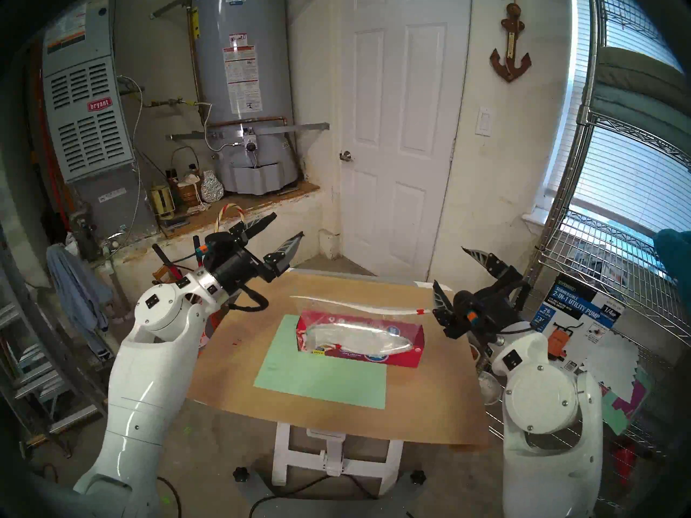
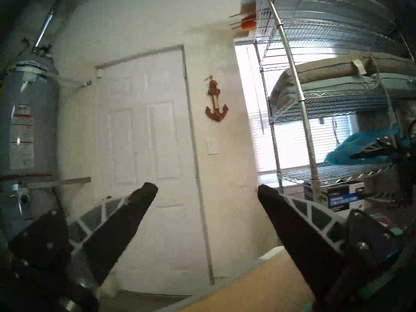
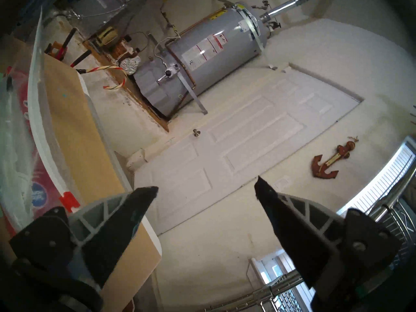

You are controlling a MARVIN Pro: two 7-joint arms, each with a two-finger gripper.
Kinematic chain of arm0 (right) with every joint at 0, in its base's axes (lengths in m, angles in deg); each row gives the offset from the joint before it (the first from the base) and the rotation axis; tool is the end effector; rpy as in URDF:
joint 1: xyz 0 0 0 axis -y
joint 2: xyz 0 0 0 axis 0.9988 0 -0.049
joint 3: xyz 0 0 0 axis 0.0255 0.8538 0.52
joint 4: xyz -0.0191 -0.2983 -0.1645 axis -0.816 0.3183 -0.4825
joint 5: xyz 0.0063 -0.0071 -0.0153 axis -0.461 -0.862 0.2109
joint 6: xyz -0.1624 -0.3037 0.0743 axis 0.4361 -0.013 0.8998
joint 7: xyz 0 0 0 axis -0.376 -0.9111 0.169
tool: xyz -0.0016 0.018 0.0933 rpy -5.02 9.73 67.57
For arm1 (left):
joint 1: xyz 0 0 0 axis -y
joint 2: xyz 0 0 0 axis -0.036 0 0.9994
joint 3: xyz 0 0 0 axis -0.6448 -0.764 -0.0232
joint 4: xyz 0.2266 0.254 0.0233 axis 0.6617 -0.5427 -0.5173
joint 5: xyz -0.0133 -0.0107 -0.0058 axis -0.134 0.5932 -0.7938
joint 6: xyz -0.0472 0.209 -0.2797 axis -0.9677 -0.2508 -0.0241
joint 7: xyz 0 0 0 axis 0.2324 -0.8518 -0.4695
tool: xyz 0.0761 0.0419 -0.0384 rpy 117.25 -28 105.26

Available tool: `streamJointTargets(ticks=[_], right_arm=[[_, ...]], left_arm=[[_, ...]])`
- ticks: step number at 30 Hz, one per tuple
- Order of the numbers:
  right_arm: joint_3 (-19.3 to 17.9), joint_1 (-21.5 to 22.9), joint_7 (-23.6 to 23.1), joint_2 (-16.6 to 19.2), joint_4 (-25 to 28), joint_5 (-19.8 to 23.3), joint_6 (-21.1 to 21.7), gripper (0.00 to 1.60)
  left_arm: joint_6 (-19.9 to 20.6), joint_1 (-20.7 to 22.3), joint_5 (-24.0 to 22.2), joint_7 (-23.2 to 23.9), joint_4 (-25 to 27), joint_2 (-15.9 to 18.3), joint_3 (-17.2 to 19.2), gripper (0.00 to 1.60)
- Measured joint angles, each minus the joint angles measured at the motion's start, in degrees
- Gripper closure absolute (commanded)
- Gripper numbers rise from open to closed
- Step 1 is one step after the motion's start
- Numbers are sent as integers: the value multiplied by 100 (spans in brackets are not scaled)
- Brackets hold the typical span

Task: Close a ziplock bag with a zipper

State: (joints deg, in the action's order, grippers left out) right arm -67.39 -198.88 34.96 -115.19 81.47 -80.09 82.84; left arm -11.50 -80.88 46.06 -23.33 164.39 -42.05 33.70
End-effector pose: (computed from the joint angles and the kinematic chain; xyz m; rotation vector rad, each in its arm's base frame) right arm 0.3158 -0.0753 -0.2060 1.5674 1.0163 1.7095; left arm 0.4964 -0.0066 -0.2176 1.4838 -0.6224 2.1354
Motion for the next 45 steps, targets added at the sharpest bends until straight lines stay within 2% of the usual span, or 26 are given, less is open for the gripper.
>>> streamJointTargets(ticks=[4, 7, 13, 17, 19, 24, 31, 37, 45], right_arm=[[-49, -101, 373, -179, -167, -92, 7, 0], [-99, -131, 541, -256, -244, -126, -5, 0], [-228, -97, 1124, -549, -543, -169, -64, 0], [-225, -2, 1469, -737, -623, 96, -79, 0], [-183, 86, 1681, -827, -635, 452, -52, 0], [-91, 235, 1930, -920, -682, 1077, -11, 0], [22, 365, 2047, -988, -762, 1460, -181, 0], [42, 480, 2111, -1008, -851, 1585, -299, 0], [57, 563, 2209, -997, -900, 1508, -365, 0]], left_arm=[[-90, 168, 287, -489, -164, -280, 38, 0], [-128, 199, 385, -691, -182, -401, 35, 0], [-229, 173, 641, -1403, 27, -785, -54, 0], [-230, 31, 719, -1731, 286, -905, -130, 0], [-220, -114, 732, -1882, 448, -954, -121, 0], [-162, -361, 676, -2039, 654, -992, -27, 0], [71, -538, 563, -2046, 787, -993, 80, 0], [231, -585, 459, -1893, 849, -942, 132, 0], [270, -577, 393, -1794, 861, -910, 176, 0]])
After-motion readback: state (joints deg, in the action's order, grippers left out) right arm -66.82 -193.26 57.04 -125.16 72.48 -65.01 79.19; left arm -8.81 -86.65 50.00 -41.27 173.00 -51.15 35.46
